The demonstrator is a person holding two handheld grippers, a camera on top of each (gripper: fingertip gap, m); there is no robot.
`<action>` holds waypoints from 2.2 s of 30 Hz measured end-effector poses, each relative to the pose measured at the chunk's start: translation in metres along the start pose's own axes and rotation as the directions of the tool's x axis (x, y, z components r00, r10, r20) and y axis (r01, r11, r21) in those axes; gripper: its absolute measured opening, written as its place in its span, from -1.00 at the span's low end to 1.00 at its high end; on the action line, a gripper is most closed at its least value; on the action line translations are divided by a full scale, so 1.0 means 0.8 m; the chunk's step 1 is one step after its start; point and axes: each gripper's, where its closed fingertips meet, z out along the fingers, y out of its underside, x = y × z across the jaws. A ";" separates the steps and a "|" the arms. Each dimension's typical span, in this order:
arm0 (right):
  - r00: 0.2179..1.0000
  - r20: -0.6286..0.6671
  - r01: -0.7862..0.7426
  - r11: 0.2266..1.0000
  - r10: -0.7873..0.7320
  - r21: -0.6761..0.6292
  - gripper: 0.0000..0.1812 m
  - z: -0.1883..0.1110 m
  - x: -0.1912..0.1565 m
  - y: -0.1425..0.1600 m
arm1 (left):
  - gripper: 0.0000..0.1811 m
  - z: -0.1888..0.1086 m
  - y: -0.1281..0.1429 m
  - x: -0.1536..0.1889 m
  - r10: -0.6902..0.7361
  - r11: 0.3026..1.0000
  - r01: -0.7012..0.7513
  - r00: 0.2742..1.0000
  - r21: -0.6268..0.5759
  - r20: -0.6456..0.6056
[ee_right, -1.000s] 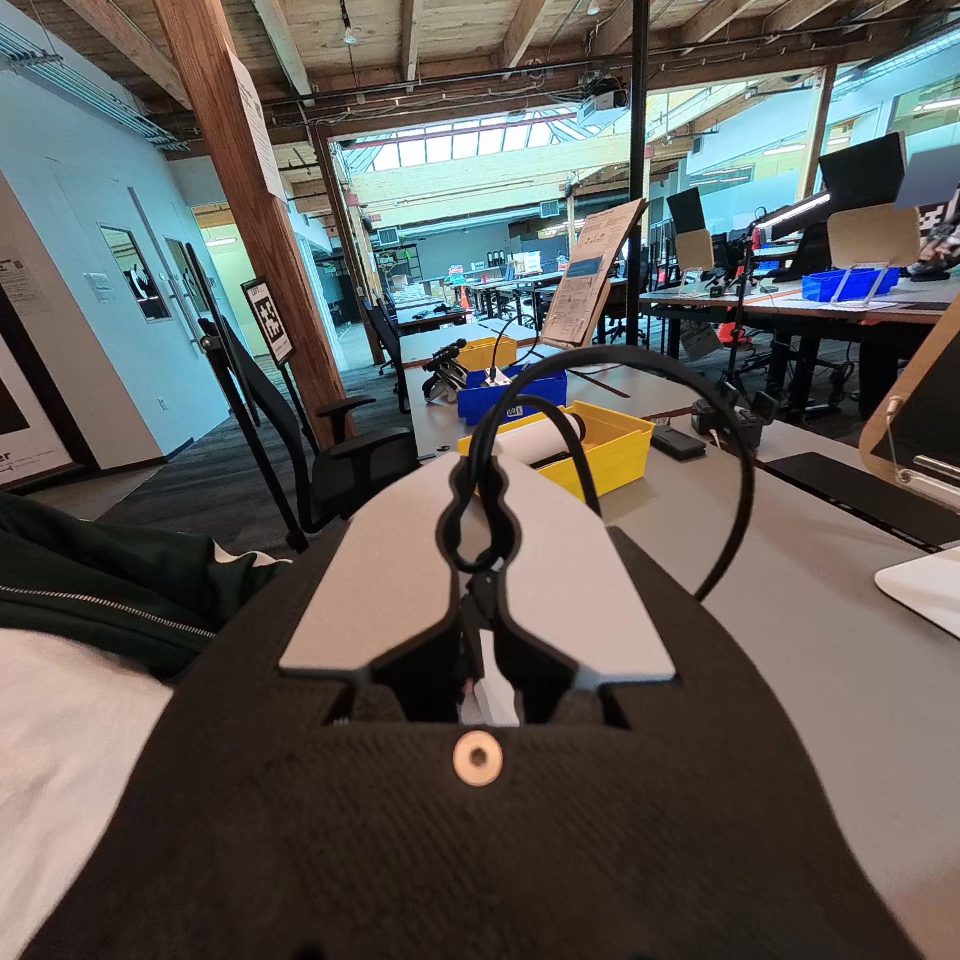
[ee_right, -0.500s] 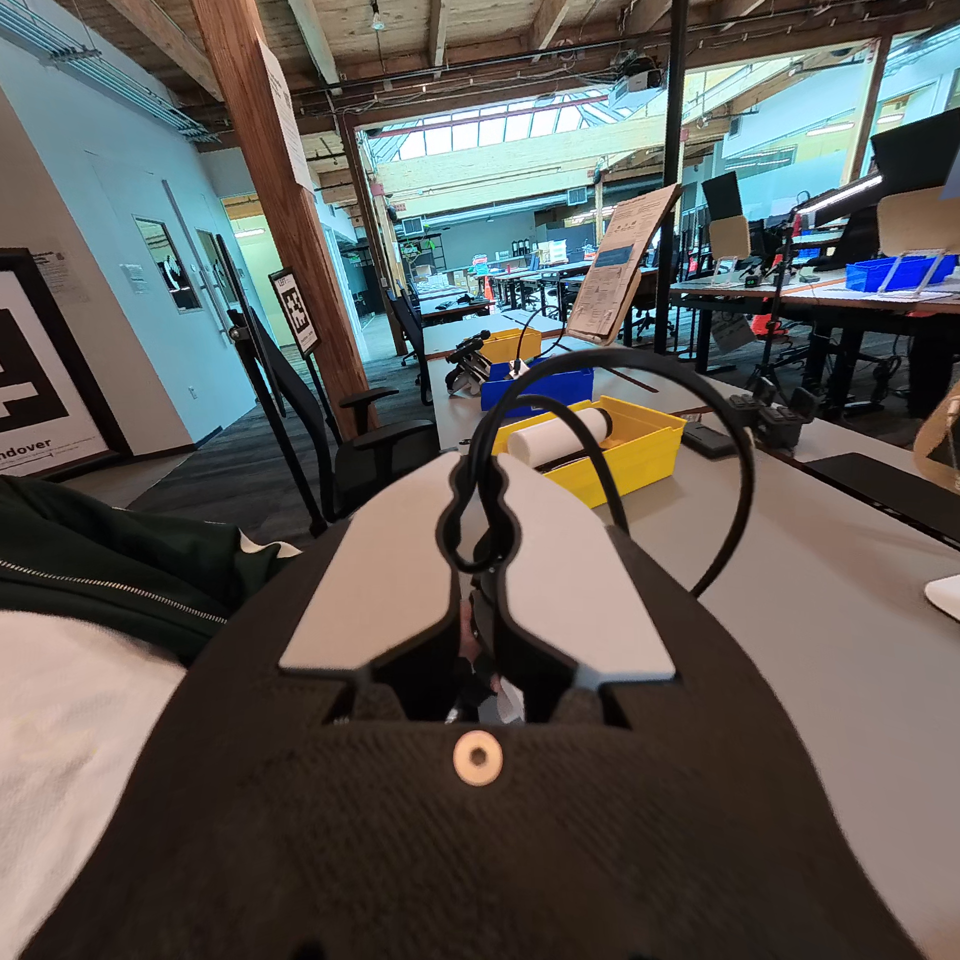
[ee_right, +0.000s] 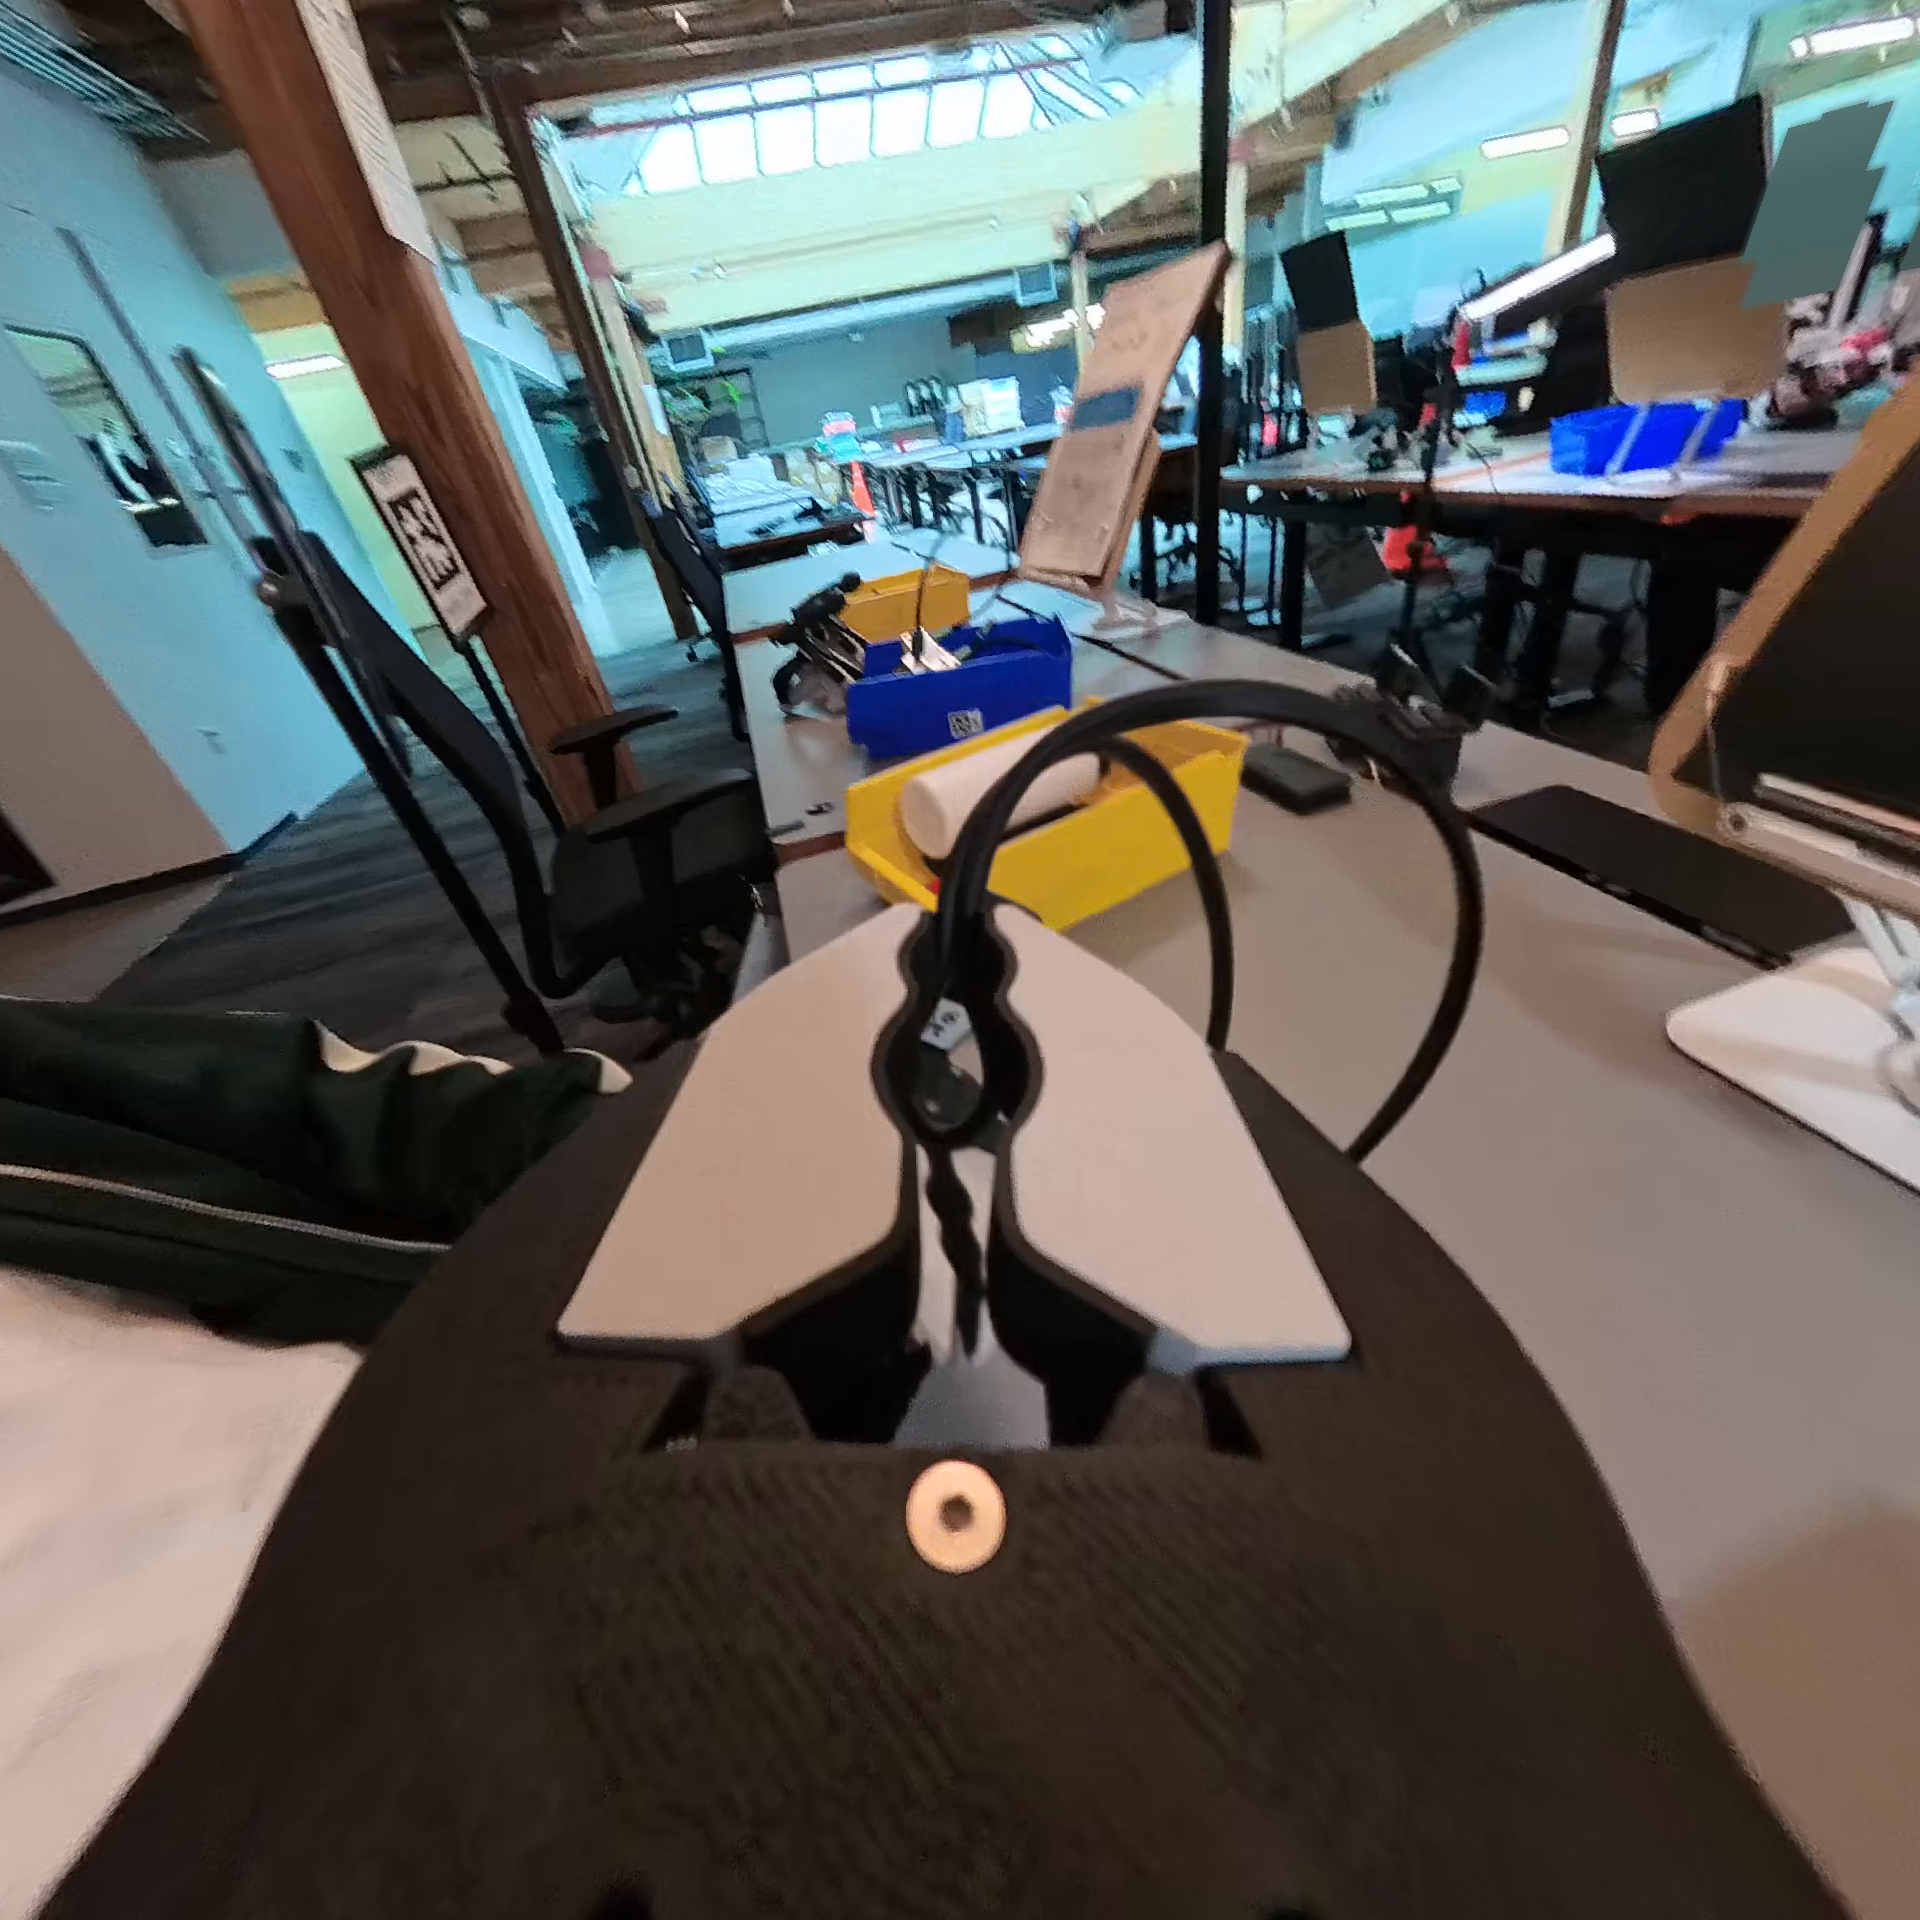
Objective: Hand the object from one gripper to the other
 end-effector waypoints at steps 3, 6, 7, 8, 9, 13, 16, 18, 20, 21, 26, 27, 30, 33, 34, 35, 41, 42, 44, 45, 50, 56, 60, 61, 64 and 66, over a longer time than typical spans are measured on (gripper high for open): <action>0.998 -0.029 -0.051 0.997 0.049 -0.064 -0.92 0.010 0.024 0.029 | -0.94 -0.009 -0.027 0.019 -0.087 0.984 0.105 0.989 0.145 -0.121; 0.993 -0.017 -0.115 0.984 0.114 -0.135 -0.92 0.024 0.035 0.061 | -0.93 -0.023 -0.049 0.025 -0.087 0.953 0.132 0.981 0.271 -0.171; 0.992 -0.010 -0.130 0.979 0.130 -0.159 -0.92 0.029 0.036 0.072 | -0.93 -0.029 -0.056 0.026 -0.087 0.939 0.143 0.979 0.313 -0.186; 0.990 -0.006 -0.138 0.973 0.140 -0.186 -0.92 0.034 0.036 0.082 | -0.93 -0.035 -0.063 0.027 -0.089 0.923 0.158 0.975 0.351 -0.205; 0.990 -0.001 -0.141 0.966 0.144 -0.215 -0.92 0.040 0.035 0.092 | -0.95 -0.040 -0.068 0.028 -0.092 0.908 0.171 0.972 0.382 -0.216; 0.991 0.027 -0.112 0.935 0.128 -0.336 -0.92 0.059 0.023 0.128 | -0.95 -0.053 -0.077 0.022 -0.083 0.883 0.161 0.978 0.442 -0.191; 0.993 0.024 -0.097 0.920 0.114 -0.381 -0.92 0.069 0.016 0.143 | -0.94 -0.056 -0.079 0.022 -0.054 0.880 0.126 0.985 0.458 -0.166; 0.994 0.014 -0.098 0.917 0.112 -0.387 -0.92 0.073 0.016 0.147 | -0.94 -0.057 -0.079 0.020 -0.047 0.879 0.108 0.989 0.465 -0.141; 0.994 0.018 -0.095 0.914 0.111 -0.394 -0.92 0.073 0.015 0.149 | -0.94 -0.057 -0.079 0.016 -0.052 0.881 0.102 0.991 0.462 -0.120; 0.994 0.014 -0.093 0.913 0.108 -0.397 -0.92 0.073 0.015 0.150 | -0.94 -0.056 -0.078 0.015 -0.053 0.885 0.099 0.992 0.456 -0.112; 0.998 -0.044 -0.056 0.899 0.040 -0.434 -0.92 0.073 0.023 0.157 | -0.85 -0.054 -0.076 0.009 -0.057 0.889 0.082 0.996 0.450 -0.070; 0.998 -0.057 -0.047 0.897 0.025 -0.440 -0.92 0.073 0.025 0.158 | -0.83 -0.054 -0.076 0.008 -0.056 0.890 0.078 0.996 0.449 -0.063; 0.996 -0.088 -0.020 0.883 -0.024 -0.468 -0.92 0.073 0.029 0.162 | -0.77 -0.053 -0.076 0.006 -0.058 0.893 0.071 0.997 0.444 -0.044; 0.990 -0.120 0.005 0.874 -0.072 -0.487 -0.92 0.072 0.033 0.164 | -0.74 -0.052 -0.076 0.003 -0.066 0.893 0.071 0.997 0.444 -0.026; 0.988 -0.130 0.009 0.876 -0.081 -0.483 -0.92 0.073 0.034 0.163 | -0.73 -0.052 -0.075 0.001 -0.074 0.894 0.074 0.997 0.442 -0.018; 0.987 -0.135 0.010 0.879 -0.084 -0.477 -0.92 0.074 0.034 0.162 | -0.73 -0.051 -0.074 -0.001 -0.080 0.897 0.078 0.997 0.436 -0.013; 0.992 -0.102 0.021 0.881 -0.079 -0.473 -0.92 0.081 0.025 0.165 | -0.70 -0.051 -0.075 -0.001 -0.086 0.893 0.086 0.996 0.442 -0.020; 0.992 -0.096 0.027 0.881 -0.081 -0.471 -0.92 0.082 0.023 0.165 | -0.71 -0.051 -0.075 -0.001 -0.085 0.892 0.086 0.996 0.445 -0.023; 0.992 -0.088 0.033 0.877 -0.086 -0.479 -0.92 0.084 0.021 0.168 | -0.84 -0.053 -0.076 0.002 -0.075 0.888 0.082 0.997 0.452 -0.034; 0.993 -0.084 0.035 0.876 -0.086 -0.481 -0.92 0.085 0.020 0.169 | -0.91 -0.054 -0.076 0.002 -0.072 0.888 0.079 0.997 0.452 -0.031; 0.997 -0.063 0.013 0.898 -0.045 -0.440 -0.91 0.089 0.016 0.165 | -0.96 -0.058 -0.078 0.004 -0.052 0.889 0.061 0.998 0.453 -0.033; 0.999 -0.041 -0.008 0.916 -0.009 -0.401 -0.68 0.087 0.020 0.160 | -0.96 -0.063 -0.080 0.003 0.008 0.901 -0.025 0.999 0.432 0.041; 0.997 -0.047 -0.069 0.943 0.057 -0.326 -0.59 0.077 0.028 0.139 | -0.96 -0.073 -0.083 -0.005 0.100 0.915 -0.164 0.977 0.368 0.187; 0.996 -0.047 -0.092 0.951 0.081 -0.295 -0.59 0.074 0.030 0.131 | -0.96 -0.075 -0.083 -0.006 0.133 0.918 -0.208 0.964 0.338 0.232; 0.988 -0.044 -0.156 0.963 0.150 -0.219 -0.57 0.068 0.034 0.116 | -0.96 -0.075 -0.080 -0.012 0.240 0.914 -0.336 0.900 0.226 0.364; 0.986 -0.044 -0.164 0.965 0.159 -0.203 -0.56 0.070 0.034 0.114 | -0.96 -0.071 -0.075 -0.014 0.315 0.903 -0.407 0.846 0.138 0.430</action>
